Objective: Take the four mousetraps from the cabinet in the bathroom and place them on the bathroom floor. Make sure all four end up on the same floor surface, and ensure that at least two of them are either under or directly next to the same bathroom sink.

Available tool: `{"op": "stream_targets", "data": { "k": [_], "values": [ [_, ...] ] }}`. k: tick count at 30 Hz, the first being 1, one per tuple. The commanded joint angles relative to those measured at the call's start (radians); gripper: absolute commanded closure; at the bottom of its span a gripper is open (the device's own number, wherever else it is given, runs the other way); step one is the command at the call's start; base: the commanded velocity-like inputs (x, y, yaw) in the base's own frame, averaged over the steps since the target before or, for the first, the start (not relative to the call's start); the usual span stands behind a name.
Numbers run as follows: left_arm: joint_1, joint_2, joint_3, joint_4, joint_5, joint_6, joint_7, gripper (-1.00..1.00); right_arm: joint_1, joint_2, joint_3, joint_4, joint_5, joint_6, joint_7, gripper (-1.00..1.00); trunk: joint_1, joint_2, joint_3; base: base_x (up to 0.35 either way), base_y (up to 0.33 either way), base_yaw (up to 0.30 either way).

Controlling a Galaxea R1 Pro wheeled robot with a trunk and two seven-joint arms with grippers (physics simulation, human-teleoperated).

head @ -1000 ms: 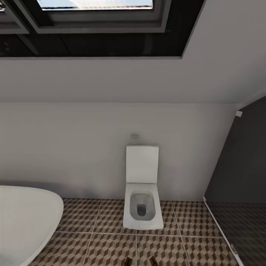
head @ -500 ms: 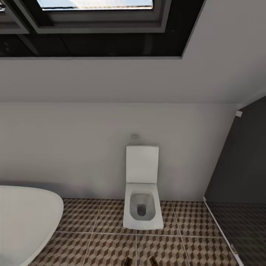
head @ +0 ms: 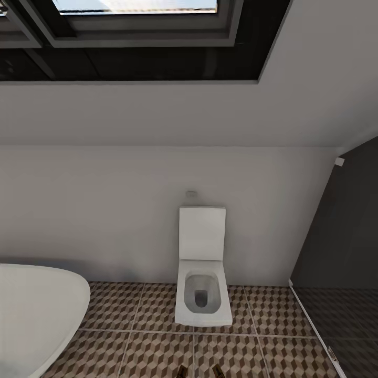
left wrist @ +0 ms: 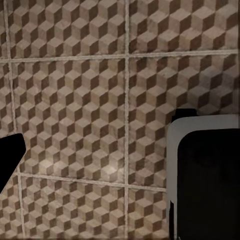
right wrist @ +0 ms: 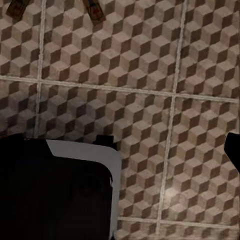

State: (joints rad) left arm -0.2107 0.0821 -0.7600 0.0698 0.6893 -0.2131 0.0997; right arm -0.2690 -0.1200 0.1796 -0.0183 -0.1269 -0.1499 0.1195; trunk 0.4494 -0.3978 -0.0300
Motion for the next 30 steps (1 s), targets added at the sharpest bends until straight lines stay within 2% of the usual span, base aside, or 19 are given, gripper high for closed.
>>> {"op": "stream_targets", "data": {
  "k": [1,5,10,30],
  "values": [
    [-0.001,-0.003,-0.006,0.002,0.003,0.0,0.002,-1.0,-0.001,0.0,0.008,0.001,-0.013,0.008,-0.001,-1.0,0.001,-0.002,-0.002,0.0,0.0,0.0],
    [-0.001,-0.012,-0.004,-0.001,0.018,0.011,0.004,-1.0,-0.001,0.0,0.008,0.001,-0.018,0.053,-0.043,-1.0,0.001,-0.002,-0.002,0.0,0.0,0.0],
    [-0.001,-0.016,-0.005,-0.013,0.049,0.014,0.051,-1.0,-0.001,-0.003,0.007,0.001,-0.02,0.106,-0.092,-1.0,0.001,-0.002,-0.002,0.0,0.0,0.0],
    [-0.001,-0.014,-0.015,-0.011,0.055,0.009,0.068,-1.0,-0.001,0.002,0.008,0.0,-0.02,0.128,-0.101,-1.0,0.001,-0.002,-0.005,0.0,0.0,0.0]
  ]
}}
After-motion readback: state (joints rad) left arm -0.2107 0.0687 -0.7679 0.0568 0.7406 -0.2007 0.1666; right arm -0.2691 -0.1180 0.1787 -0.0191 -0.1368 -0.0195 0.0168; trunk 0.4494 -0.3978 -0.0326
